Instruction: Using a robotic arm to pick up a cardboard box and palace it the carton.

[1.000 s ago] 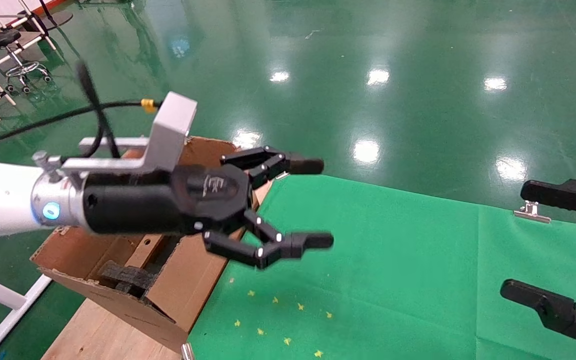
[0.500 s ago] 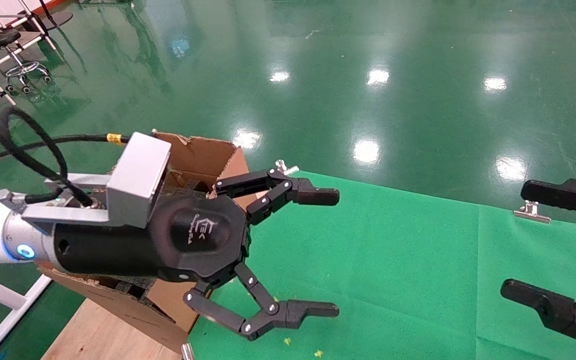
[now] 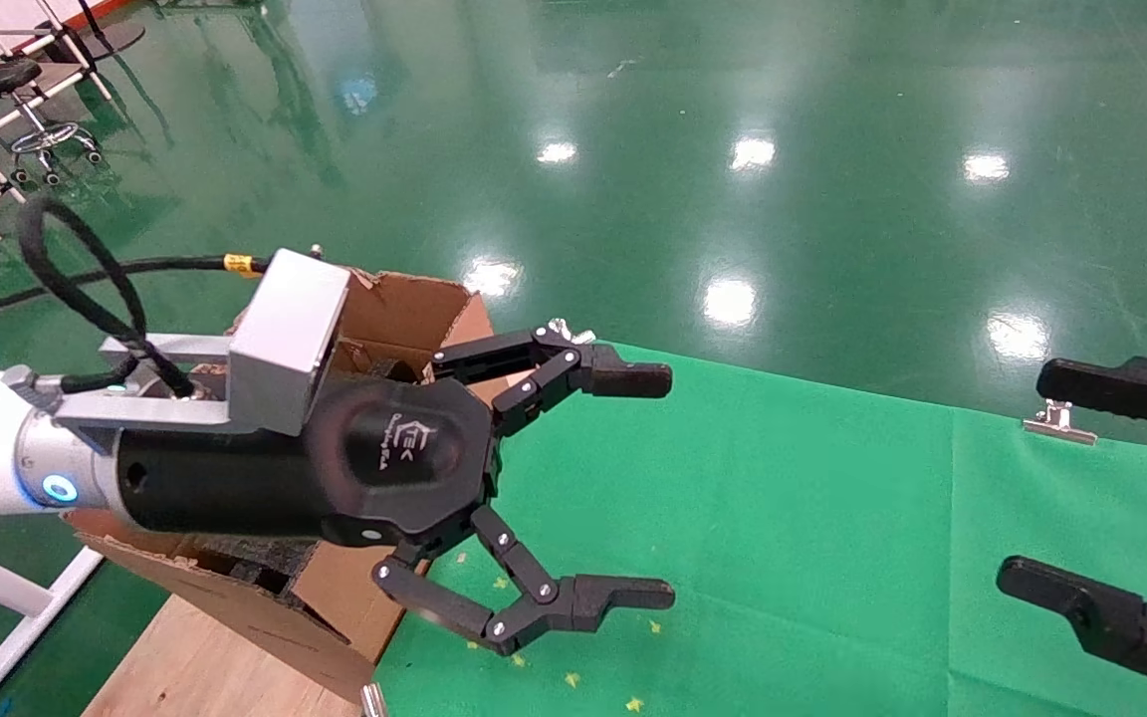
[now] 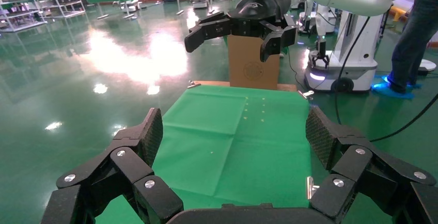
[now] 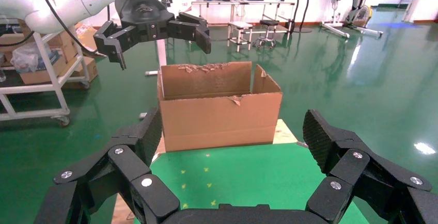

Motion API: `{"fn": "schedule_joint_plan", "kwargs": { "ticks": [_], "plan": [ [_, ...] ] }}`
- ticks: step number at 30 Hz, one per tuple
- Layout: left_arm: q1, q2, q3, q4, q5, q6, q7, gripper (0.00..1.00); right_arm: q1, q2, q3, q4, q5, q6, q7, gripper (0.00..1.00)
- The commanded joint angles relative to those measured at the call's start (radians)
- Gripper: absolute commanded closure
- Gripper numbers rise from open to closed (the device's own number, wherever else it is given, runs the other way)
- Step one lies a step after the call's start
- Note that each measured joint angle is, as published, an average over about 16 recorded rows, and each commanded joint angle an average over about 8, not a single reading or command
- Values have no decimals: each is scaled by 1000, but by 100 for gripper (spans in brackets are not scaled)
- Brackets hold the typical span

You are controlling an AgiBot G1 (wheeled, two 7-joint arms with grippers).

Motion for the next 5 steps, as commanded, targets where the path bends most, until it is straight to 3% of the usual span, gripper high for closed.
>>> {"fn": "schedule_joint_plan", "kwargs": {
  "ticks": [1, 5],
  "plan": [
    [-2, 0, 2, 3, 1, -1, -1, 0, 0, 0, 0, 0, 0, 0, 0, 0],
    [-4, 1, 3, 5, 2, -1, -2, 0, 0, 0, 0, 0, 0, 0, 0, 0]
  ]
}}
